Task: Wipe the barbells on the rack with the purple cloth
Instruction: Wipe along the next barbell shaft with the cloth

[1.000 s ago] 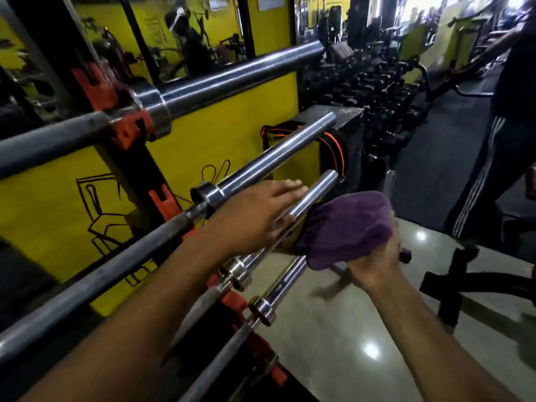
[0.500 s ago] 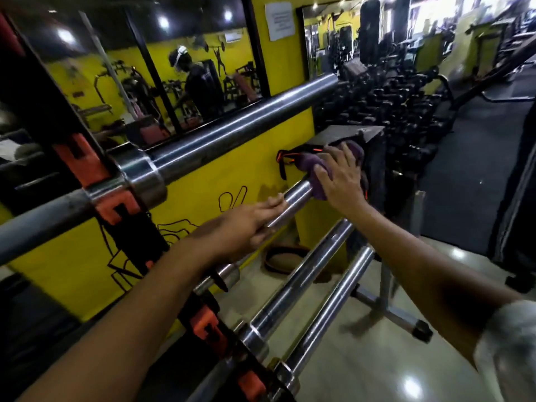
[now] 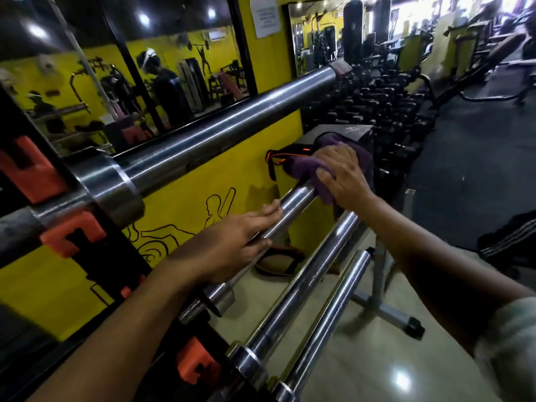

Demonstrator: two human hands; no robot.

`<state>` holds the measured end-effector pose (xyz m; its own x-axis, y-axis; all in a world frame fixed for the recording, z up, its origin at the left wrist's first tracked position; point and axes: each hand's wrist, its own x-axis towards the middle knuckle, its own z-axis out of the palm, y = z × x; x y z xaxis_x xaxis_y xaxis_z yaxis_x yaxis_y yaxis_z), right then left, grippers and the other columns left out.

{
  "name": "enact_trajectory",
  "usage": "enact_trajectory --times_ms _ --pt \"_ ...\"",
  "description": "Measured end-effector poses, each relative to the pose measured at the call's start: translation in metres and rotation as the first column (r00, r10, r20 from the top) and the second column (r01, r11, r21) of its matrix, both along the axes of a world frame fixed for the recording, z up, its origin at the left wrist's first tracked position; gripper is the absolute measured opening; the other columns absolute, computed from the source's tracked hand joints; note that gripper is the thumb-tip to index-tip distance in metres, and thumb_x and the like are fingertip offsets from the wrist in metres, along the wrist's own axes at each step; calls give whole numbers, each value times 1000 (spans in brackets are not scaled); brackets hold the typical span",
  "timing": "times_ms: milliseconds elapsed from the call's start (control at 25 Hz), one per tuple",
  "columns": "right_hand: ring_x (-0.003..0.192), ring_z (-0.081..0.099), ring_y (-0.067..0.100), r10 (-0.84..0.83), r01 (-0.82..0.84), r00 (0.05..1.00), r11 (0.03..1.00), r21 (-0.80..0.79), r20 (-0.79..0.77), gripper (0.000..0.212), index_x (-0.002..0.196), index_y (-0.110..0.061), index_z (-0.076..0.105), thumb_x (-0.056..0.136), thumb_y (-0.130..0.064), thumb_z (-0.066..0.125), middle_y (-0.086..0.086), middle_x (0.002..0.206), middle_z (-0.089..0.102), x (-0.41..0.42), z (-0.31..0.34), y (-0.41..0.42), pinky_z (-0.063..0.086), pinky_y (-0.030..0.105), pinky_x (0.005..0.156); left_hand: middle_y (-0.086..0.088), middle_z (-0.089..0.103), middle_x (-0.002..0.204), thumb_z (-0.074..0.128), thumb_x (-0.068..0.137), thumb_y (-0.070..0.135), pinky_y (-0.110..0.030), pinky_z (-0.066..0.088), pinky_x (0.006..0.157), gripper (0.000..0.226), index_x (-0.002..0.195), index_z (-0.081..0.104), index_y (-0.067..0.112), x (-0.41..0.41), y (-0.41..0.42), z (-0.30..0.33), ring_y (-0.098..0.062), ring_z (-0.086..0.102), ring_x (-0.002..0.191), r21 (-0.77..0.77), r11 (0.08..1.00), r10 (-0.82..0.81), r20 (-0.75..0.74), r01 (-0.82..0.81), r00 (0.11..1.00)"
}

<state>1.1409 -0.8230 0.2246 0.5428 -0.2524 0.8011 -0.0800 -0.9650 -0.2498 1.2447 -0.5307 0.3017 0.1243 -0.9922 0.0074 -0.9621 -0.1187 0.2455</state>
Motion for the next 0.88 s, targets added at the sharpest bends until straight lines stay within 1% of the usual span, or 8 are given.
enact_trajectory --times_ms 120,200,360,480,600,640,760,880 --pt "114 53 26 -188 135 979 891 433 82 35 98 -27 67 100 -46 39 -11 101 56 12 20 -14 27 60 111 37 6 157 53 102 32 -39 23 123 62 154 22 44 -2 2 2 11 11 145 -11 1000 9 -5 -9 1000" --pt "124 47 26 -237 137 966 811 568 105 37 106 -18 70 100 -43 43 -8 110 54 25 10 19 18 57 118 37 7 157 53 102 33 -39 24 123 62 154 22 45 -2 2 1 11 11 146 -13 1000 4 -14 -4 1000" --pt "129 45 19 -65 51 996 976 212 61 43 117 -13 67 102 -41 38 0 122 61 8 -16 32 7 41 123 34 8 158 54 102 30 -34 22 124 62 155 23 40 -1 1 2 13 10 145 -12 1000 -6 -22 6 1000" --pt "122 50 27 -187 172 982 857 485 -16 50 101 -20 65 99 -56 31 5 113 62 13 14 0 17 58 118 32 11 158 55 101 27 -33 22 124 61 154 26 36 -1 1 2 13 12 144 -25 1000 -3 -56 2 998" --pt "129 47 30 -262 133 962 706 695 82 57 108 -16 67 98 -59 31 12 123 61 26 16 22 27 58 114 32 13 158 56 101 30 -39 27 122 60 153 28 40 0 3 0 7 16 146 -36 999 0 -58 -2 998" --pt "127 47 28 -283 113 950 707 698 133 55 108 -16 66 100 -57 31 8 119 62 21 14 40 32 57 112 33 14 158 56 100 32 -41 29 121 61 153 28 43 0 4 0 4 17 147 -43 999 -1 -58 -1 998" --pt "113 53 27 -325 167 921 827 537 214 40 105 -17 64 106 -45 35 -4 103 58 -4 28 83 35 58 108 30 16 159 58 99 38 -41 29 121 63 153 26 44 -3 6 3 1 19 148 -81 997 -9 -33 6 999" --pt "113 48 20 -213 147 968 907 395 129 30 105 -19 57 104 -43 40 -7 104 52 0 30 118 27 61 112 18 25 161 58 99 37 -35 28 121 60 154 32 37 -11 23 7 0 22 147 -236 972 9 -34 -16 999"
